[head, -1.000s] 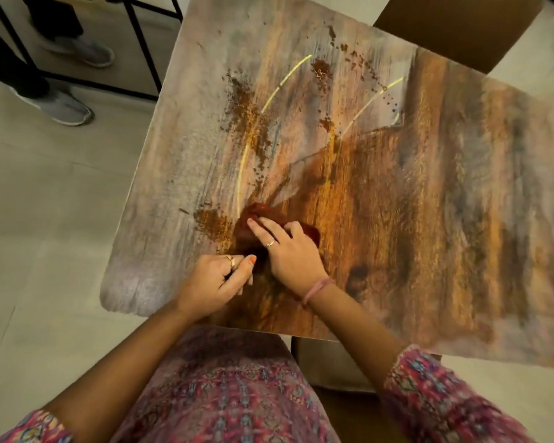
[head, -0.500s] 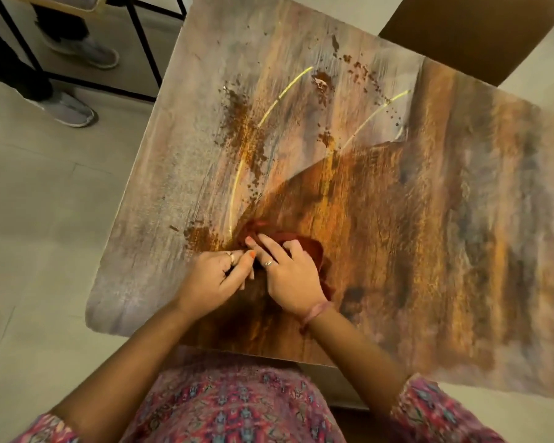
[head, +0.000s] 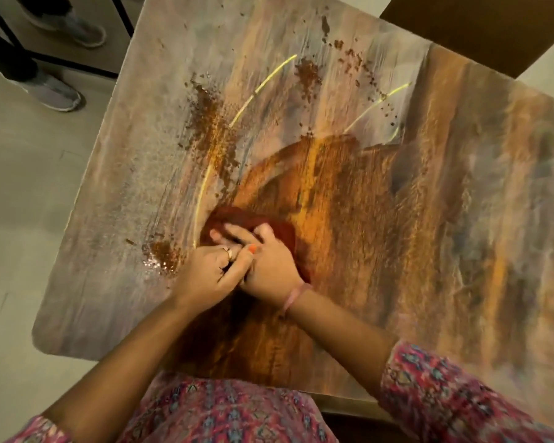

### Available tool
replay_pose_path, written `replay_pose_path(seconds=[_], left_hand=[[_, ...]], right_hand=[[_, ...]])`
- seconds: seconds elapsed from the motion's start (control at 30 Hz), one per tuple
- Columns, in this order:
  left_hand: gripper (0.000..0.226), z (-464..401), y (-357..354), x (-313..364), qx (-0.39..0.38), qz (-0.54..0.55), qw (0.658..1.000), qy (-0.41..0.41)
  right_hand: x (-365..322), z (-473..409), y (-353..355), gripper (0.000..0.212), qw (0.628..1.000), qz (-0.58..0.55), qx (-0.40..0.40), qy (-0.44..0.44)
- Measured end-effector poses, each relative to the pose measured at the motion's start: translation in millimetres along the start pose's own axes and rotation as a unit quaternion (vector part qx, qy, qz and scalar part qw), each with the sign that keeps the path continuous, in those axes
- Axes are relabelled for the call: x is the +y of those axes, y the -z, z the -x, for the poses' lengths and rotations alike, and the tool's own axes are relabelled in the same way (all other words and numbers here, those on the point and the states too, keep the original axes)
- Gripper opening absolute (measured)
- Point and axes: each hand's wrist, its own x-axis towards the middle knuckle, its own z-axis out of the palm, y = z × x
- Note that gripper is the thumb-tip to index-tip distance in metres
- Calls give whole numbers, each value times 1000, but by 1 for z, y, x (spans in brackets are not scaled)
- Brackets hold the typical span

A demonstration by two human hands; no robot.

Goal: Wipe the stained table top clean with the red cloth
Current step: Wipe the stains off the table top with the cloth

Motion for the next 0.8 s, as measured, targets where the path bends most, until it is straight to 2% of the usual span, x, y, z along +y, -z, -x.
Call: replay_pose_path(seconds=[0.03,0.07,0.13,0.23,0.27,0.33,0.37,0.4,0.43,0.47,0.5,0.57,0.6,0.67,0.7,0.73,0.8], left_hand=[[43,-4,-1,1,0,-10,1000,-11],[45,-8,-1,2,0,-11,1000,-17],[45,-16,-2,6,-2,4,1000,-18],[46,-24,-8,9,-10,30,999,-23],[47,-25,-10,9,-12,33,999,-21],[49,-26,-13,8,-16,35,999,-12],[50,-26,-15,7,-14,37,999,-8],[49,-26,-16,8,-10,40,999,-6],[49,-27,-20,8,-6,47,999,-3],[48,-29,-23,9,-2,53,999,-2],[47,-30,-25,11,-1,56,998,-3],[44,-38,-29,14,-9,51,999,-13],[42,-43,-32,16,-15,41,999,-24],[40,-52,-37,20,-30,23,998,-49],[41,-55,-39,21,-34,26,998,-53],[42,-58,-40,22,-36,34,997,-53],[44,-62,-42,22,-34,48,997,-51]], right_hand=[[0,7,-2,48,996,9,-52,72],[11,6,4,48,993,3,-67,102],[50,-13,22,47,998,-5,15,64],[150,-43,58,45,980,10,126,-153],[191,-47,73,45,959,10,145,-245],[249,-47,97,44,885,-29,189,-425],[257,-48,99,45,849,-48,205,-484],[249,-50,95,46,831,-48,212,-512],[231,-54,88,47,836,-31,216,-503],[203,-55,75,48,861,-20,220,-457],[168,-52,60,49,899,-23,216,-381],[96,-36,33,48,970,-18,159,-182],[71,-23,24,45,989,-21,113,-94],[69,-7,27,44,998,-30,58,23],[87,-9,33,44,997,-6,70,44],[113,-15,40,44,995,15,102,13],[180,-27,58,48,963,22,190,-189]])
